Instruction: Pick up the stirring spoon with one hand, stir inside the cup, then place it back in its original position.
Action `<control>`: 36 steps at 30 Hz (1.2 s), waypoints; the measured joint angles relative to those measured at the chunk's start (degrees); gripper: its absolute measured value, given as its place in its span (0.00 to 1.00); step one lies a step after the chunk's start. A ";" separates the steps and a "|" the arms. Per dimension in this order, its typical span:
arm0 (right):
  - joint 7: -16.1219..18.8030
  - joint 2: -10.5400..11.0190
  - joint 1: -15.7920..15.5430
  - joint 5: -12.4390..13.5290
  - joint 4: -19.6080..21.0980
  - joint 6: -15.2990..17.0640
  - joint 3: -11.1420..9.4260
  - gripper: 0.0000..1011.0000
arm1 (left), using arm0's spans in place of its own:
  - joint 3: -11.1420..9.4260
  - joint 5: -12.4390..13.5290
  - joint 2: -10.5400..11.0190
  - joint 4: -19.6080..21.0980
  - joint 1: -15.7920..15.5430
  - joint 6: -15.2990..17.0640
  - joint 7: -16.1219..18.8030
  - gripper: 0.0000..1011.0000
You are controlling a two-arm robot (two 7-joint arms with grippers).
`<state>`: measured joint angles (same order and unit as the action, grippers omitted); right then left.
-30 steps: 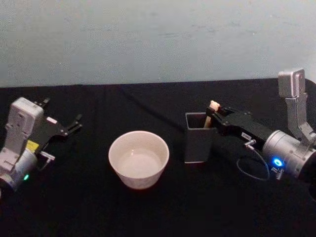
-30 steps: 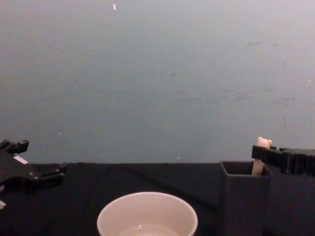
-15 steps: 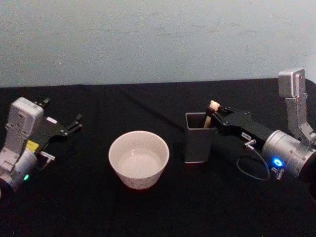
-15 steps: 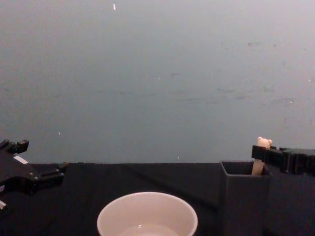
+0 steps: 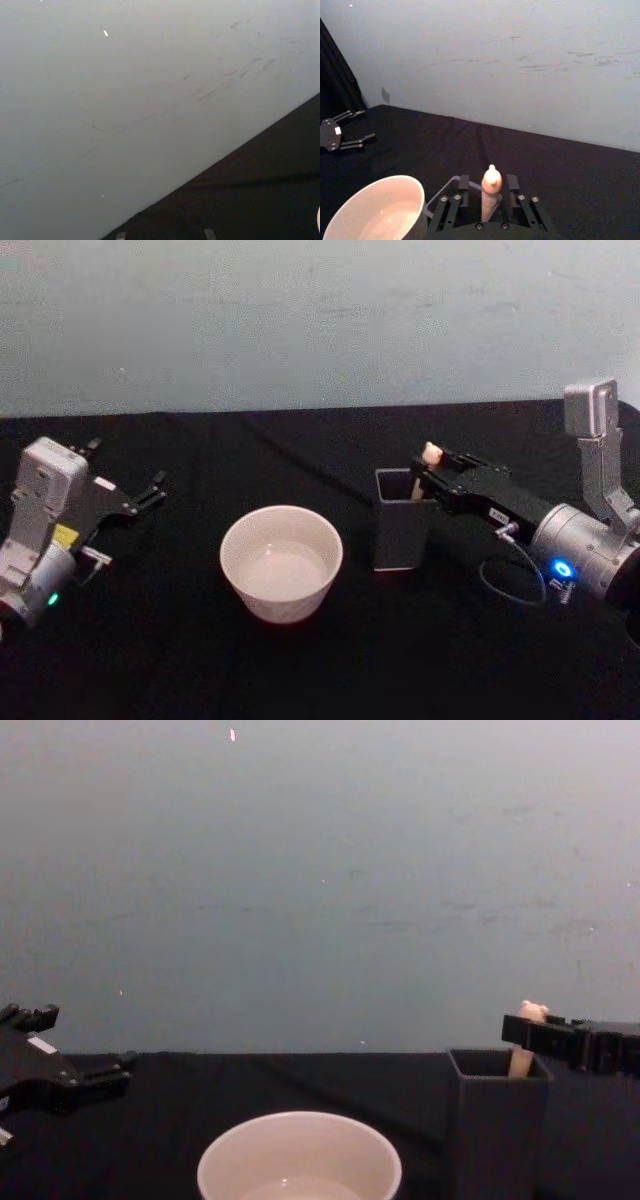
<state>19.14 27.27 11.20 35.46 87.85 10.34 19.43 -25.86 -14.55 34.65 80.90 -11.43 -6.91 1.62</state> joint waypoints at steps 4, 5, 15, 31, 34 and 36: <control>0.00 0.00 0.00 0.00 0.00 0.00 0.00 0.55 | 0.00 0.00 0.00 0.00 0.00 0.00 0.00 0.99; 0.00 0.00 0.00 0.00 0.00 0.00 0.00 0.58 | 0.00 0.00 0.00 0.00 0.00 0.00 0.00 0.99; 0.00 0.00 0.00 0.00 0.00 0.00 0.00 0.87 | 0.00 0.00 0.00 0.00 0.00 0.00 0.00 0.99; -3.78 -1.79 0.66 -4.78 1.08 -4.02 -0.24 0.99 | 0.00 0.00 0.00 0.00 0.00 0.00 0.00 0.99; -7.14 -3.04 0.90 -8.40 1.82 -6.98 -0.55 0.99 | 0.00 0.00 0.00 0.00 0.00 0.00 0.00 0.99; -9.18 -3.82 0.97 -10.25 2.15 -8.40 -0.88 0.99 | 0.00 0.00 0.00 0.00 0.00 0.00 0.00 0.99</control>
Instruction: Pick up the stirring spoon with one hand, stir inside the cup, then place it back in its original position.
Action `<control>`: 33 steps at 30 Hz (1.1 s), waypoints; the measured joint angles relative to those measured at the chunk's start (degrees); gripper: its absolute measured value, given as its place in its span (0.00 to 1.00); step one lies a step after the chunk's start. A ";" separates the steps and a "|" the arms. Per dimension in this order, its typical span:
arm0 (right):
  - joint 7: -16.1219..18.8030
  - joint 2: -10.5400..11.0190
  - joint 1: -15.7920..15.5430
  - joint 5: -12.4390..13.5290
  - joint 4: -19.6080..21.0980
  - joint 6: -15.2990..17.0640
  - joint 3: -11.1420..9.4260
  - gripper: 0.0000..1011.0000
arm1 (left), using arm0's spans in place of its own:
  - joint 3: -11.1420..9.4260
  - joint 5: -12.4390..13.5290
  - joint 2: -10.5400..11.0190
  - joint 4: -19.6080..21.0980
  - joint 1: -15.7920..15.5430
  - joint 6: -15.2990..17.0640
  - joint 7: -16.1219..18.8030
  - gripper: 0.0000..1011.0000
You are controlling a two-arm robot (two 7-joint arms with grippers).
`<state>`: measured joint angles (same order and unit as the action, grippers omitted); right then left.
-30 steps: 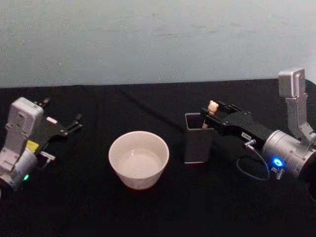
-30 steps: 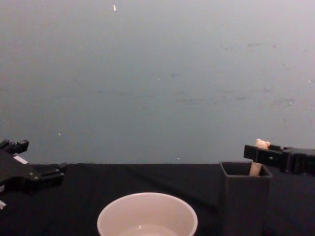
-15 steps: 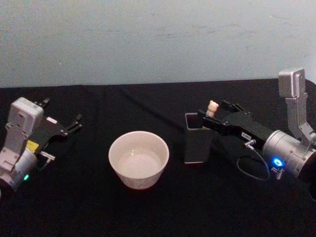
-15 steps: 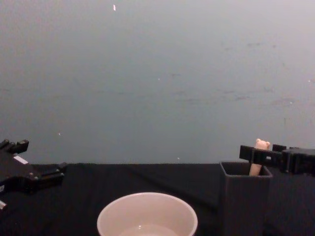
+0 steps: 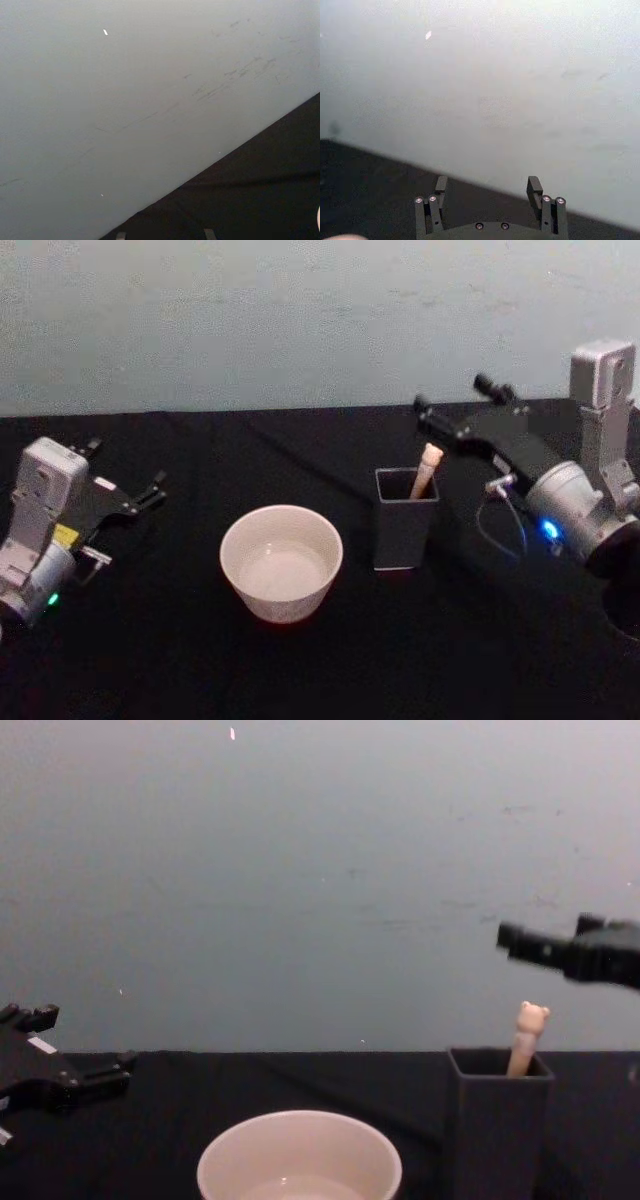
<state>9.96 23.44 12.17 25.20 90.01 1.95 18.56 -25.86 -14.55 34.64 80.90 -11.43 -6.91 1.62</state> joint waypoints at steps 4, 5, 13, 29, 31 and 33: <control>-6.11 -2.38 -0.38 -3.94 0.56 -2.31 -1.41 0.99 | 0.00 0.00 0.00 0.00 0.00 0.00 0.00 0.99; -7.13 -2.74 -0.48 -4.53 0.56 -2.35 -1.64 0.99 | 0.00 0.00 0.00 0.00 0.00 0.00 0.00 0.99; -12.92 -5.17 -1.01 -7.01 -2.18 3.23 -3.09 0.99 | 0.00 0.00 0.00 0.00 0.00 0.00 0.00 0.99; -12.46 -6.78 -1.96 -9.14 -8.25 8.00 -3.01 0.99 | 0.00 0.00 0.00 0.00 0.00 0.00 0.00 0.99; -12.46 -6.74 -1.97 -9.14 -8.20 7.99 -3.01 0.99 | 0.00 0.00 0.00 0.00 0.00 0.00 0.00 0.99; -12.46 -6.71 -1.97 -9.14 -8.12 7.97 -3.02 0.99 | 0.00 0.00 0.00 0.00 0.00 0.00 0.00 0.99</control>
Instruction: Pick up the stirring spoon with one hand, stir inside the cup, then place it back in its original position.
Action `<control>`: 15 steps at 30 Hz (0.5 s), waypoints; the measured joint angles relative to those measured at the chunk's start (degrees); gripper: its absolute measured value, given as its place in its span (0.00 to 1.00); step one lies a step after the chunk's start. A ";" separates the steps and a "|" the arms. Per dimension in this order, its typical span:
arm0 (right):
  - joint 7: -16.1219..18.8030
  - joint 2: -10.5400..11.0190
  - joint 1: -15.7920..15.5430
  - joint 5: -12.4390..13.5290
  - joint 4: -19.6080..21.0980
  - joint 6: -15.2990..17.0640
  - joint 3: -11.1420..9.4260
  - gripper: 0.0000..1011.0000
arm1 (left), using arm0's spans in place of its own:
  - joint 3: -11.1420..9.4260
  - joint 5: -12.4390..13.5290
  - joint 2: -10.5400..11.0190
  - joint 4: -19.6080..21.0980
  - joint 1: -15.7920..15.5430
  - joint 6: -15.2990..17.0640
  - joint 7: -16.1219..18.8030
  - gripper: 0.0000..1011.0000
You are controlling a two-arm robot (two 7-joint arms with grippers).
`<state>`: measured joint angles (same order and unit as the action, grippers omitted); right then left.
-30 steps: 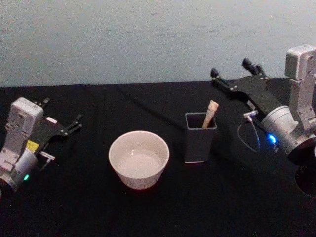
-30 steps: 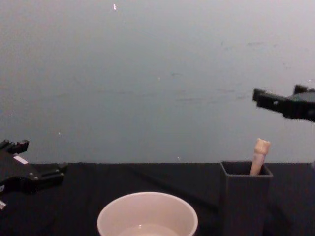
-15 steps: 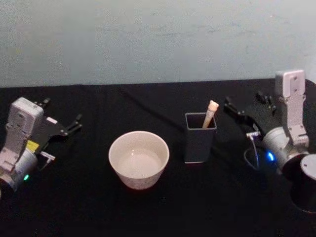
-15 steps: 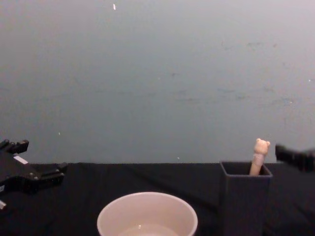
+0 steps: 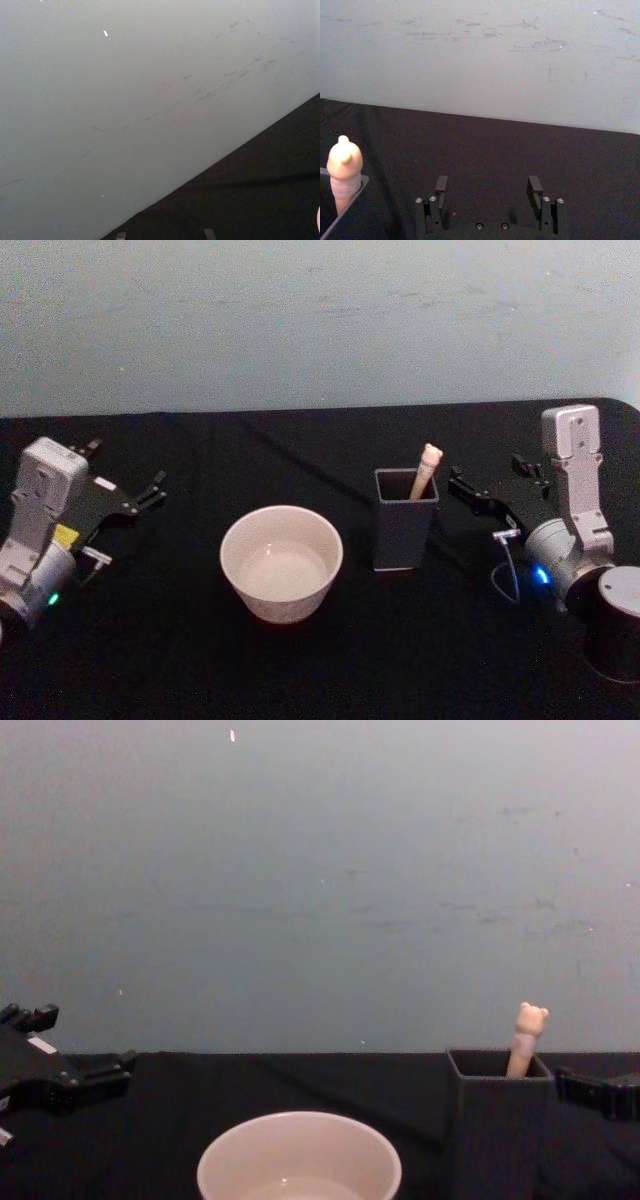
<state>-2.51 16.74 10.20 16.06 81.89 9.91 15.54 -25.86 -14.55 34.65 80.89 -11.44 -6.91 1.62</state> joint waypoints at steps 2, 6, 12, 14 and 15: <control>0.00 0.03 0.00 0.00 0.06 -0.02 0.00 0.99 | 0.00 0.00 0.00 0.00 0.01 0.00 0.00 0.99; -0.01 0.09 -0.01 0.00 0.18 -0.09 0.02 0.99 | 0.00 0.00 0.00 0.00 0.00 0.00 0.00 0.99; -0.02 0.13 -0.01 0.03 0.30 -0.18 0.06 0.99 | 0.00 0.00 0.00 0.00 0.00 0.00 0.00 0.99; -0.03 0.13 -0.01 0.03 0.33 -0.20 0.07 0.99 | 0.00 0.00 0.00 0.00 0.00 0.00 0.00 0.99; -0.03 0.14 -0.01 0.04 0.33 -0.20 0.07 0.99 | 0.00 0.00 0.00 0.00 0.00 0.00 0.00 0.99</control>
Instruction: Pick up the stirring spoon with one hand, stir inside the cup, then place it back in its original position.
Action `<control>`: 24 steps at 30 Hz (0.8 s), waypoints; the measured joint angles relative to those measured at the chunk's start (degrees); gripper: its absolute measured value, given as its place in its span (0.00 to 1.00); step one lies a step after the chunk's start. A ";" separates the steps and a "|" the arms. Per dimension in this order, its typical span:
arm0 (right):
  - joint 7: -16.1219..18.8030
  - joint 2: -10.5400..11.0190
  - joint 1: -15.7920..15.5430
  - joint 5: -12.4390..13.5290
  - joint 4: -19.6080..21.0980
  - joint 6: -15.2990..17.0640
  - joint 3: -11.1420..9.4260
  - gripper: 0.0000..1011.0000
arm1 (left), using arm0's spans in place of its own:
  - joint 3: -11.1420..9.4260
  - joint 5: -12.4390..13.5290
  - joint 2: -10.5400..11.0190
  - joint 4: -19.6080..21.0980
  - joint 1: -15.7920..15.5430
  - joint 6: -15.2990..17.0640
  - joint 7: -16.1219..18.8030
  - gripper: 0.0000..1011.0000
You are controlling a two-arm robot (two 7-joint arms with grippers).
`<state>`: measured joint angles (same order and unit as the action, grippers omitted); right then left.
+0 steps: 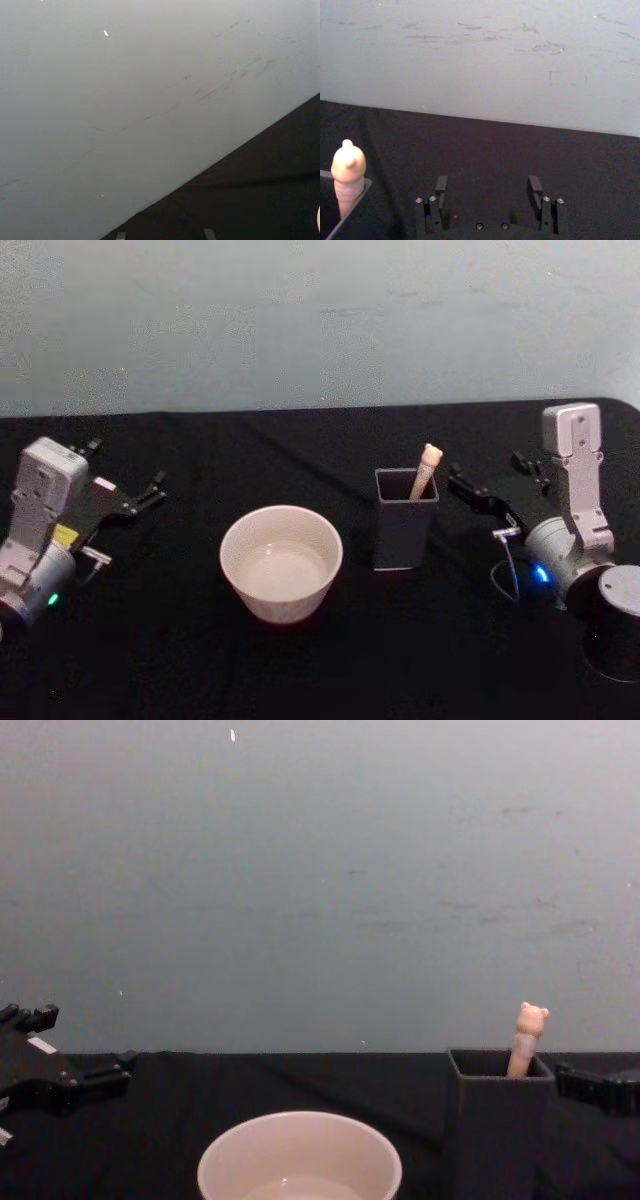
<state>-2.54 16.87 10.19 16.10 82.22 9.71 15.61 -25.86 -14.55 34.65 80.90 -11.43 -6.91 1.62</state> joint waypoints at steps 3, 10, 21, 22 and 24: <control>-0.01 0.01 0.00 0.01 0.03 -0.02 0.02 0.99 | 0.00 0.00 0.00 0.00 0.00 0.00 0.00 0.99; -0.03 0.05 0.00 0.03 0.07 -0.05 0.03 0.99 | 0.00 0.00 0.00 0.00 0.00 0.00 0.00 0.99; -0.05 0.07 0.00 0.04 0.14 -0.11 0.03 0.99 | 0.00 0.00 0.00 0.00 0.00 0.00 0.00 0.99; -0.05 0.08 0.00 0.04 0.15 -0.11 0.03 0.99 | 0.00 0.00 0.00 0.00 0.00 0.00 0.00 0.99; -0.05 0.07 0.00 0.05 0.15 -0.11 0.02 0.99 | 0.00 0.00 0.00 0.00 0.00 0.00 0.00 0.99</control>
<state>-2.59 16.95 10.19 16.15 82.36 9.60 15.64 -25.86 -14.55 34.65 80.89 -11.43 -6.91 1.62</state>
